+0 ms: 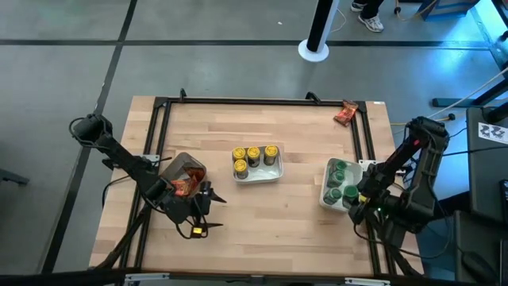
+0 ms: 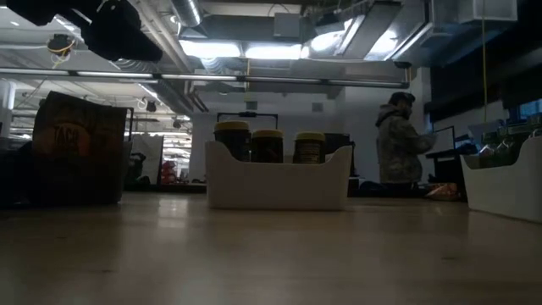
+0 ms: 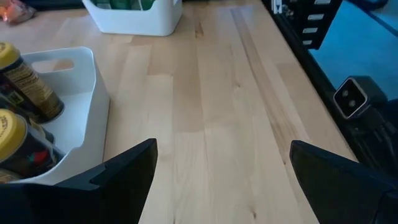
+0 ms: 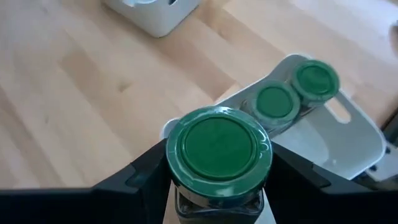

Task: Sort spices by type
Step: Put the green seasoning bottle into the right white bin

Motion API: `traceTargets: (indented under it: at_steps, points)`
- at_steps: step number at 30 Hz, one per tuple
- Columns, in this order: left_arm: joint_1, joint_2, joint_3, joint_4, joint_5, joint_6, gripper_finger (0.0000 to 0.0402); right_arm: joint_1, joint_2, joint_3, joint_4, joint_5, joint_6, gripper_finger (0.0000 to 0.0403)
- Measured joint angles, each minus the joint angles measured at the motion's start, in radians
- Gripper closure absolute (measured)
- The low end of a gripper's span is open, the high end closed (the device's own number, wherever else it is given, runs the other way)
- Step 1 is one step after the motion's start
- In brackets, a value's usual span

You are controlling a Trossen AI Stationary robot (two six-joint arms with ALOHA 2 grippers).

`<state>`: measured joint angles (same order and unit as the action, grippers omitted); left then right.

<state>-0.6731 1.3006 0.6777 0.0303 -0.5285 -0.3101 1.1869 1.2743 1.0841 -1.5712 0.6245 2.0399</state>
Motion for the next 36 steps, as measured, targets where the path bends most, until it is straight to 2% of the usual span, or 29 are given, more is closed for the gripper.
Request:
traceTargets:
  at_steps: [9, 14, 20, 36]
  points:
    - [0.0, 0.0, 0.0, 0.105, -0.002, 0.077, 0.0052, -0.001, 0.0, -0.128, 0.048, 0.011, 0.036, 0.019]
    - [0.001, 0.0, 0.0, 0.118, -0.002, 0.083, 0.0052, -0.002, 0.0, -0.21, 0.156, 0.051, 0.031, 0.0192]
    - [0.002, 0.0, 0.0, 0.118, -0.002, 0.083, 0.0052, -0.002, 0.0, -0.306, 0.26, 0.03, 0.028, 0.0189]
    - [0.002, 0.0, 0.0, 0.123, -0.001, 0.083, 0.0052, -0.002, 0.001, -0.351, 0.36, -0.034, -0.006, 0.0176]
